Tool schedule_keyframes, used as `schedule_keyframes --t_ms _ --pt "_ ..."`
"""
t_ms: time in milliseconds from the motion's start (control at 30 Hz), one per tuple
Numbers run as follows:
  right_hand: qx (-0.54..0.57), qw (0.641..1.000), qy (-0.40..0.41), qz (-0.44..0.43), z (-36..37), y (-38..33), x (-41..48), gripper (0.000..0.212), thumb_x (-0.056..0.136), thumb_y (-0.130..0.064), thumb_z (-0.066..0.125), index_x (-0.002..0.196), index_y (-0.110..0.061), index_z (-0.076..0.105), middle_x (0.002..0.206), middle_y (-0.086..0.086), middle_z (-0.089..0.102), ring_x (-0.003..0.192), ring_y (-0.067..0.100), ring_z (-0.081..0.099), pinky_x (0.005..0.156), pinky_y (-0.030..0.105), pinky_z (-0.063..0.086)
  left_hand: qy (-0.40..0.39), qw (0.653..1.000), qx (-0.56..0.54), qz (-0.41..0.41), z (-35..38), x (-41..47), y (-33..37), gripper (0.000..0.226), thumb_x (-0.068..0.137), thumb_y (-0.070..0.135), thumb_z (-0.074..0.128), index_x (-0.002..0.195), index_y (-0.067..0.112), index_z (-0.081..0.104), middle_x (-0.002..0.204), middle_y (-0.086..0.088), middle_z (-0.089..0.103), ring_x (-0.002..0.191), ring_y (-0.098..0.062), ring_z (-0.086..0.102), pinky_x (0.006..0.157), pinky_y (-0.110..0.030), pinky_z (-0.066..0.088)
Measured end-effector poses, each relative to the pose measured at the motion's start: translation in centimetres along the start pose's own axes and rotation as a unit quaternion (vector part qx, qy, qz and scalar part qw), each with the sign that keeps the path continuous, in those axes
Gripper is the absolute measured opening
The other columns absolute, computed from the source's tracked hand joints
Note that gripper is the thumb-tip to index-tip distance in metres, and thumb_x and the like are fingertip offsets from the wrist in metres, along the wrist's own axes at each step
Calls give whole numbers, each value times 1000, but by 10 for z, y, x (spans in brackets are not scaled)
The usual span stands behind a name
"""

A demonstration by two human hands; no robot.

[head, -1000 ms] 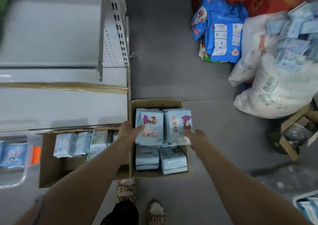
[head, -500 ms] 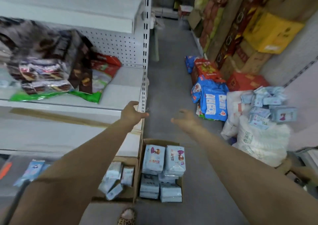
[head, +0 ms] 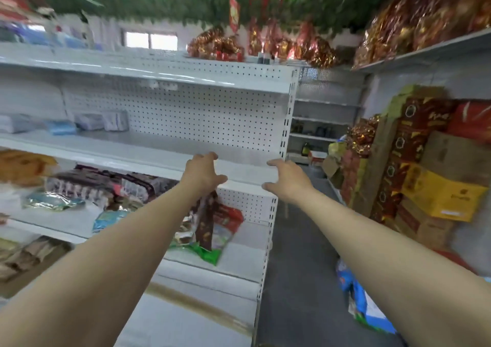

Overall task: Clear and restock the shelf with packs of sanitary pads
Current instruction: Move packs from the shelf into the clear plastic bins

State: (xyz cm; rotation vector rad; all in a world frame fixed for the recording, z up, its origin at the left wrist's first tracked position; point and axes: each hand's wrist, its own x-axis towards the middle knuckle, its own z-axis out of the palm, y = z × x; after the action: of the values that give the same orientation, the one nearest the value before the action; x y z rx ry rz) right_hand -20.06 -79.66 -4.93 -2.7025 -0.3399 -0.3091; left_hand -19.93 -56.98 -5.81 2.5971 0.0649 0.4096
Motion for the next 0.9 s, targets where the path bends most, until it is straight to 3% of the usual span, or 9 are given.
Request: schedule_keyframes --t_ms 167,467,900 --pt "11 999 26 -35 -1 -89 23 66 93 -45 65 151 -22 39 150 9 43 135 29 45 105 40 41 36 999 38 1 -66 6 -56 69 94 55 58 148 17 39 147 -18 41 126 -40 48 102 -53 47" --pt "22 999 16 -43 57 -248 39 69 95 -49 61 153 -22 36 152 6 41 134 27 46 104 39 41 43 995 81 -34 -161 4 -198 70 95 59 51 148 16 38 149 -15 42 132 -38 43 101 -52 47" --pt "23 999 -20 -41 131 -368 72 70 95 -49 62 152 -17 35 154 8 40 137 28 43 107 40 40 52 993 68 -81 -220 10 -352 67 95 57 53 144 14 41 140 -16 44 125 -37 47 99 -50 47"
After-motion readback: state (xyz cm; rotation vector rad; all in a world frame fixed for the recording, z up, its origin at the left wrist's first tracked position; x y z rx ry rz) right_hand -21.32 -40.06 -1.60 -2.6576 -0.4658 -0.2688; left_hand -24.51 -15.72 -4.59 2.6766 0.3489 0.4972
